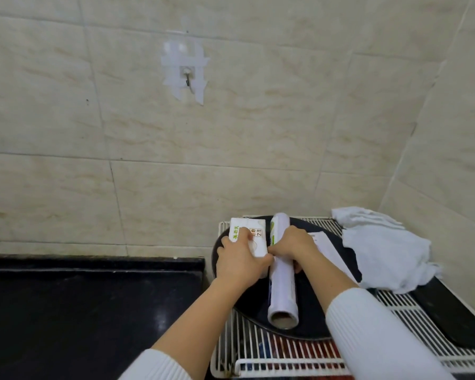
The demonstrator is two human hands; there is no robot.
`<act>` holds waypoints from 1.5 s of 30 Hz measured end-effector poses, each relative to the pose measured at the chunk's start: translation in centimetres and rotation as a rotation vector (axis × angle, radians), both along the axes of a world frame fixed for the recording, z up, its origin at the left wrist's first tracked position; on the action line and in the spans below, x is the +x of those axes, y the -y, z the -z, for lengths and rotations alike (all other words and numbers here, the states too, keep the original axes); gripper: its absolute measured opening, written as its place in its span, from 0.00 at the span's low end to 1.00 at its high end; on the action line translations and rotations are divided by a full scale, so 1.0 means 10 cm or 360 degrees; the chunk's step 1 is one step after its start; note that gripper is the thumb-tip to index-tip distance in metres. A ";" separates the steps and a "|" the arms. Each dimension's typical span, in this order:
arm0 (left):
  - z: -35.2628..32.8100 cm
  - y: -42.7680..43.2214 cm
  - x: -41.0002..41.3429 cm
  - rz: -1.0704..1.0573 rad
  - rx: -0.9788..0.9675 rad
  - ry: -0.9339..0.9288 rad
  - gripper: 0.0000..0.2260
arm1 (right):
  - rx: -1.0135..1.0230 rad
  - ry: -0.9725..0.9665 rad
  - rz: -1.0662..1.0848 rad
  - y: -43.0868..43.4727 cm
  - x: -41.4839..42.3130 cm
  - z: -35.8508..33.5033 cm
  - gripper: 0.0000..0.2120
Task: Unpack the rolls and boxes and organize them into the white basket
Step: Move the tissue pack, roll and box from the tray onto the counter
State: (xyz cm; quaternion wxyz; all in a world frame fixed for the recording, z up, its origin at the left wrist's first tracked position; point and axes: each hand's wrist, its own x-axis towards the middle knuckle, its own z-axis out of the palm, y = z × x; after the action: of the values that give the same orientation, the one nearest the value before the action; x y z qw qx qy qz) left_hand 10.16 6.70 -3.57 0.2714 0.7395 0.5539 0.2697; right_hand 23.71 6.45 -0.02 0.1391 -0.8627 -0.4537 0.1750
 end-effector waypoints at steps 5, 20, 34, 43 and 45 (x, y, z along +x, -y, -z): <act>-0.10 -0.10 -0.09 0.0012 -0.0174 0.0111 0.34 | 0.0131 -0.0069 -0.0011 0.04 0.03 0.04 0.20; -0.19 -0.34 -2.53 -0.0541 -0.0416 0.1364 0.17 | 0.0377 -0.0742 -0.0463 -0.58 -1.86 -0.52 0.19; 1.60 0.11 -5.32 -0.1230 -0.0465 0.0566 0.31 | -0.0221 -0.0404 -0.0476 -0.48 -4.80 1.89 0.27; 2.16 0.21 -5.33 -0.0944 -0.0298 0.0143 0.33 | -0.0330 -0.0170 -0.0437 -0.41 -5.30 2.38 0.26; 2.23 0.25 -5.32 -0.0879 -0.0298 0.0056 0.34 | -0.0345 -0.0154 -0.0431 -0.41 -5.32 2.40 0.28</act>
State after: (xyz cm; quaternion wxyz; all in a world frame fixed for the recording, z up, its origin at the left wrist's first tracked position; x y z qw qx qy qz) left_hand -43.02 4.18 -25.90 0.2642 0.5278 0.7519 0.2937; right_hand -29.51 10.55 -24.05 0.0422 -0.7942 -0.5369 0.2813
